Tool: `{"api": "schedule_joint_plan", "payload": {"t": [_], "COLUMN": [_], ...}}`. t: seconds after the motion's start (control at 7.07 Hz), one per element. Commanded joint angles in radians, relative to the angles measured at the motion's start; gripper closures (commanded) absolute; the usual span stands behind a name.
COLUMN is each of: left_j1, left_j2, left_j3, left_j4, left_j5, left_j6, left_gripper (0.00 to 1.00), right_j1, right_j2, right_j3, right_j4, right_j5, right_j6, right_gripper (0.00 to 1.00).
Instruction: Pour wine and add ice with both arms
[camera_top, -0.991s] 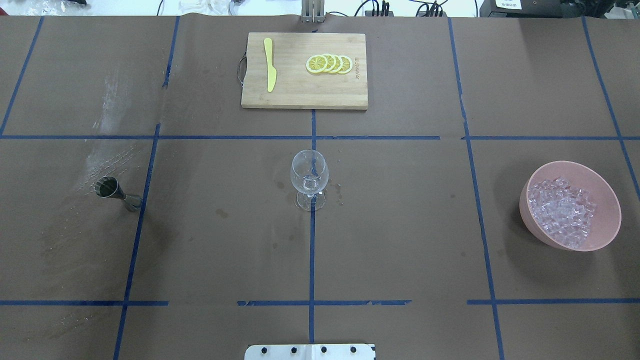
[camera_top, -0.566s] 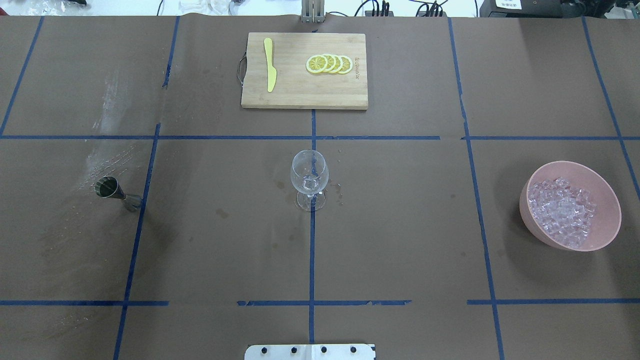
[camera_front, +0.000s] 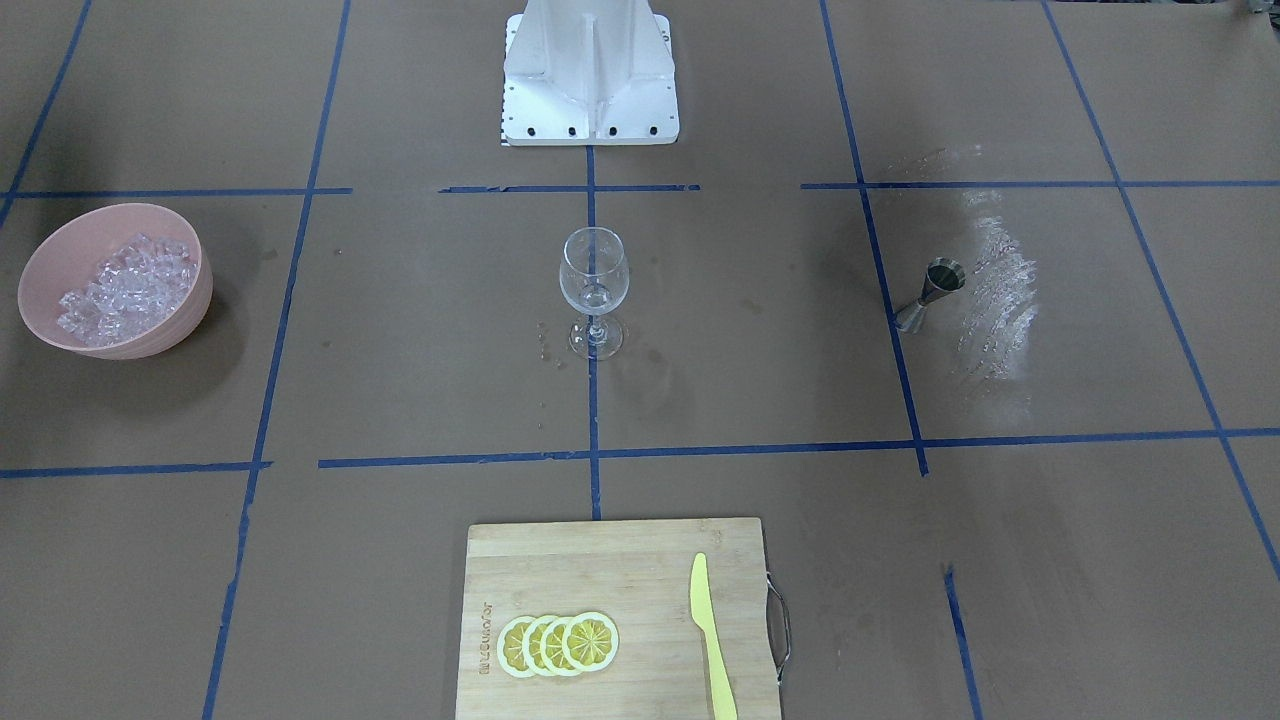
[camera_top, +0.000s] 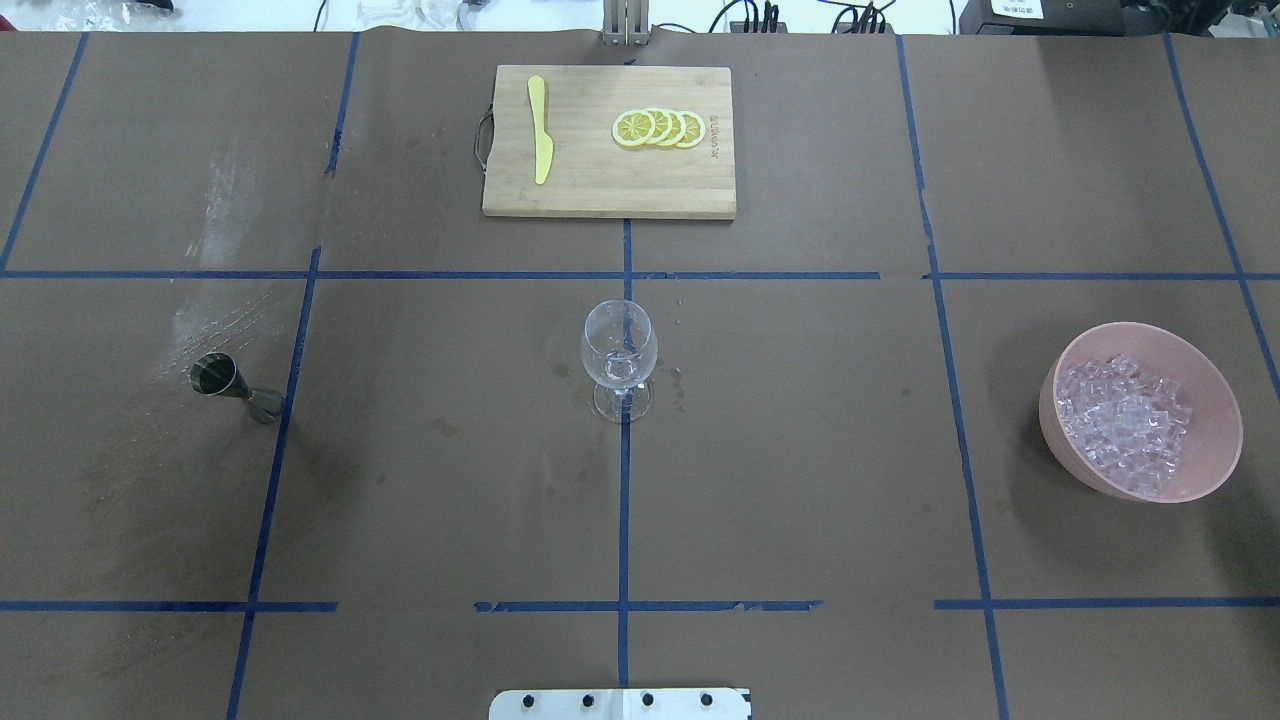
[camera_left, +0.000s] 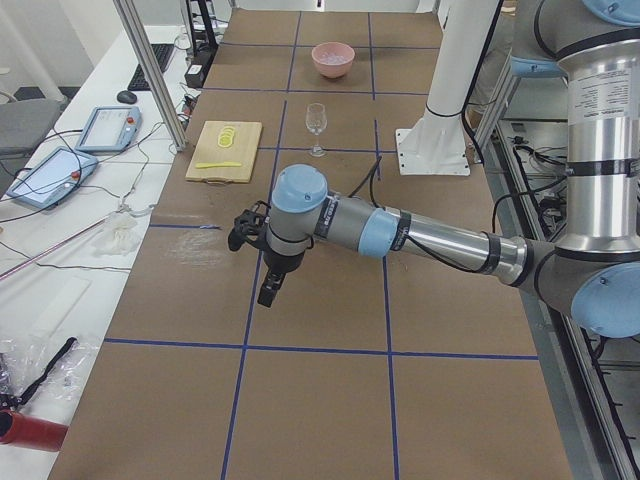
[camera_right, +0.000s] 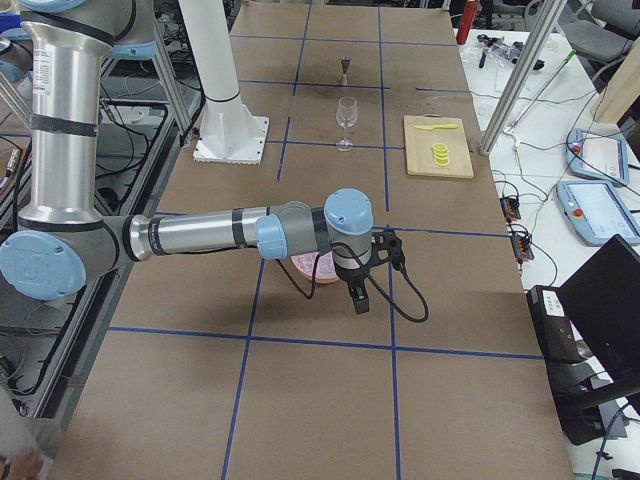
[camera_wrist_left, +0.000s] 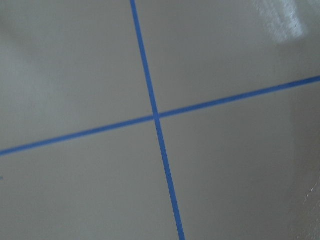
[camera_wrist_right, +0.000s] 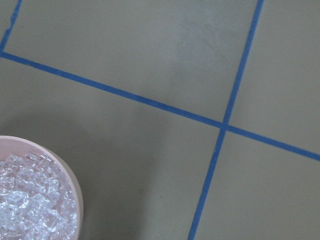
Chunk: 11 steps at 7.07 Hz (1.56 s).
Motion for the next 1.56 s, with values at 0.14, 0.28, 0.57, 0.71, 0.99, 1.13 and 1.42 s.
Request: {"api": "schedule_joint_plan", "payload": {"t": [0.14, 0.28, 0.57, 0.71, 0.99, 1.13, 1.42], "left_j1": [0.010, 0.016, 0.170, 0.278, 0.546, 0.673, 0.920], "left_j2": [-0.061, -0.061, -0.014, 0.044, 0.142, 0.194, 0.247], "left_j3": [0.009, 0.014, 0.025, 0.017, -0.018, -0.056, -0.066], "left_j4": [-0.403, -0.503, -0.838, -0.980, -1.160, -1.162, -1.179], "left_j5": [-0.009, -0.079, -0.039, 0.112, 0.452, 0.647, 1.035], "left_j6": [-0.040, -0.152, -0.484, -0.610, -0.841, -0.901, -0.988], "left_gripper": [0.00, 0.00, 0.00, 0.00, 0.00, 0.00, 0.00], "right_j1": [-0.038, -0.038, -0.038, -0.038, -0.038, -0.037, -0.037], "right_j2": [0.004, 0.002, -0.007, -0.009, -0.016, -0.022, -0.033], "right_j3": [0.002, 0.002, 0.002, 0.002, 0.002, 0.005, 0.010], "right_j4": [0.101, 0.099, 0.098, 0.098, 0.098, 0.098, 0.098], "right_j5": [-0.002, 0.000, 0.000, -0.002, -0.002, -0.002, -0.002], "right_j6": [0.000, 0.002, 0.004, 0.004, 0.005, 0.005, 0.004], "right_gripper": [0.03, 0.01, 0.00, 0.00, 0.00, 0.00, 0.00]}}
